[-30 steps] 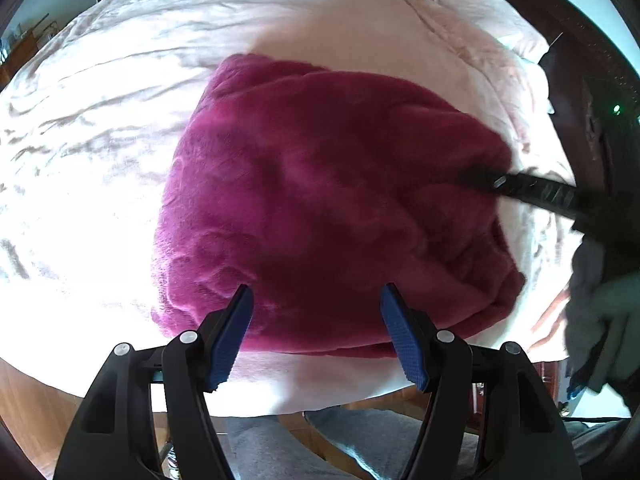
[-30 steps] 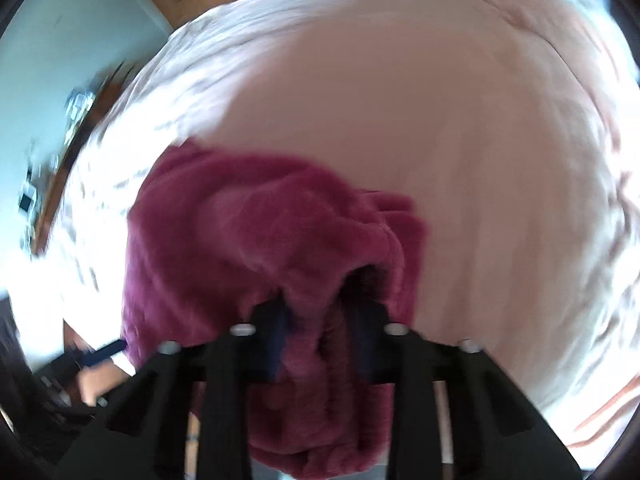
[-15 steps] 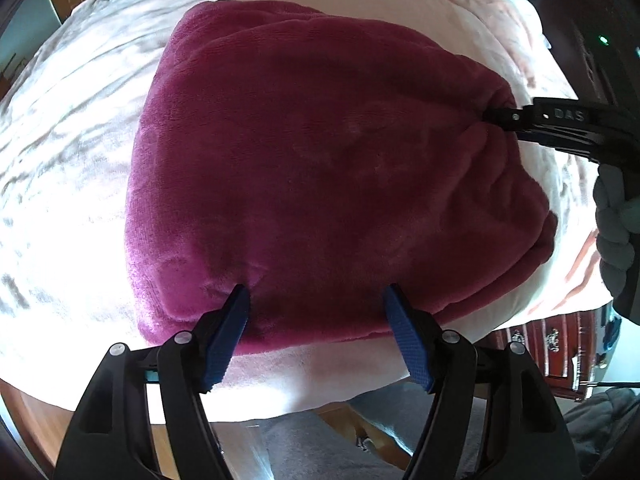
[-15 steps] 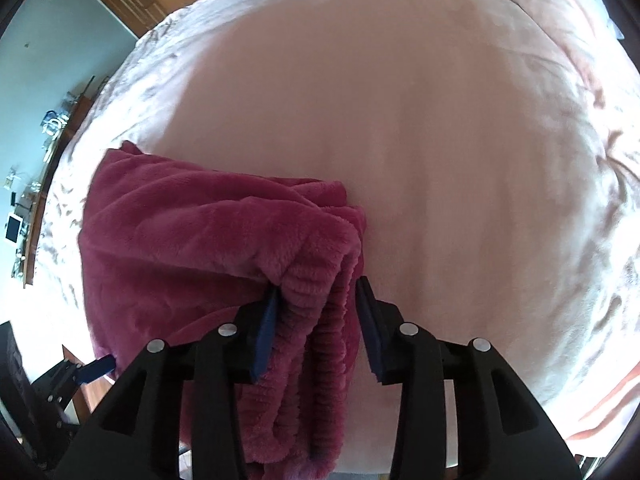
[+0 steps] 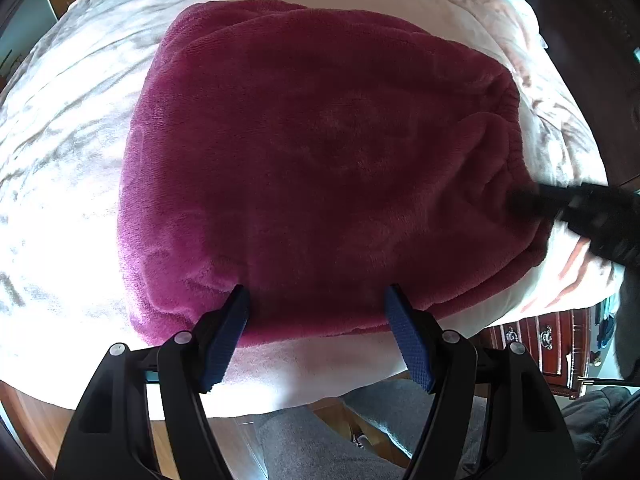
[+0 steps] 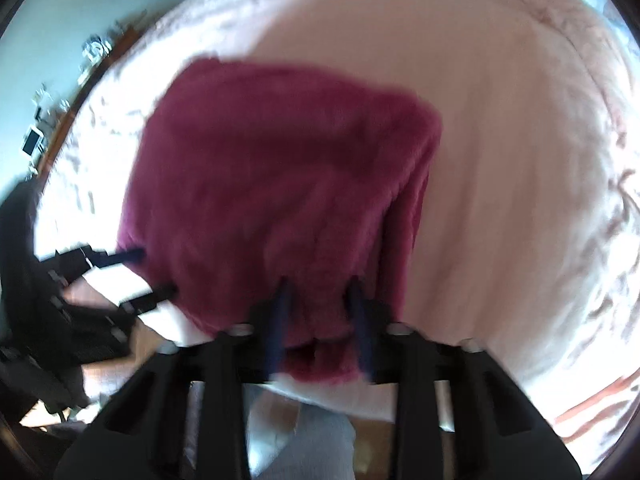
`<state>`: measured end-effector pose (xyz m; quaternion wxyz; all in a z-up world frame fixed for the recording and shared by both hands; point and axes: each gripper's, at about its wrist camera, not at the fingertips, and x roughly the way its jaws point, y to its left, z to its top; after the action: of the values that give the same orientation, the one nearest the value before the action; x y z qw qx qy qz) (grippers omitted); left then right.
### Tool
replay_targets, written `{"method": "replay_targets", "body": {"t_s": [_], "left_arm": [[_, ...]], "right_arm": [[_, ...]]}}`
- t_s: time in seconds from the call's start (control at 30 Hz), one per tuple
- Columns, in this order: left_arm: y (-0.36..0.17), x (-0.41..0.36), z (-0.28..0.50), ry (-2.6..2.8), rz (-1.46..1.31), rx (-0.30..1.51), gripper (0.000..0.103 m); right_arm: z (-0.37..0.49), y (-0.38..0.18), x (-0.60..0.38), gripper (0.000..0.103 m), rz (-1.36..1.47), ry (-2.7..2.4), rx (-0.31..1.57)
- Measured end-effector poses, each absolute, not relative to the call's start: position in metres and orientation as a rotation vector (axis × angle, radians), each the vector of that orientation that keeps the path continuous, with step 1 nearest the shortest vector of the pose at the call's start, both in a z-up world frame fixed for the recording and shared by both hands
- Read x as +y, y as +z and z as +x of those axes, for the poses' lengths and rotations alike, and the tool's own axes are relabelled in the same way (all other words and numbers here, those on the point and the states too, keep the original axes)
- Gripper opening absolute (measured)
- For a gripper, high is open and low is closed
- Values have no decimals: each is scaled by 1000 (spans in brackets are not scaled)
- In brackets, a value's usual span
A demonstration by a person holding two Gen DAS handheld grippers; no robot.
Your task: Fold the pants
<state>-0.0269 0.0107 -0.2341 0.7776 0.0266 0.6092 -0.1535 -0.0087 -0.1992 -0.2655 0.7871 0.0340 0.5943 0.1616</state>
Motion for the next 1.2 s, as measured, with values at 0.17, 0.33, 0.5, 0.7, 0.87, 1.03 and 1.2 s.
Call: {"method": "replay_targets", "body": {"t_s": [0.17,0.33,0.5,0.7,0.87,1.03,1.2], "left_arm": [[-237,10,-27,-333,57,1321,70],[-237,8,-28,-339,55,1320,70],[-239,7,-29,-333,42,1330,70],[-228,3,-19,-332,9,1289,70],[-260,-8,-15,-307,115,1347,71],[-259,-5,-13,-300,89,1348,71],[-261,-8,-15,-289,99,1349,71]], "right_arm": [[-22,-263,-208,19,68,373,1278],[-25,-246,-214,19,78,400,1266],[-31,-279,-212,19,35,384,1349],[-24,-297,-215,19,63,364,1368],[-23,-279,-214,22,79,404,1331],[-20,-236,-213,27,46,393,1178],[8,-206,-190,47,-22,459,1037]]}}
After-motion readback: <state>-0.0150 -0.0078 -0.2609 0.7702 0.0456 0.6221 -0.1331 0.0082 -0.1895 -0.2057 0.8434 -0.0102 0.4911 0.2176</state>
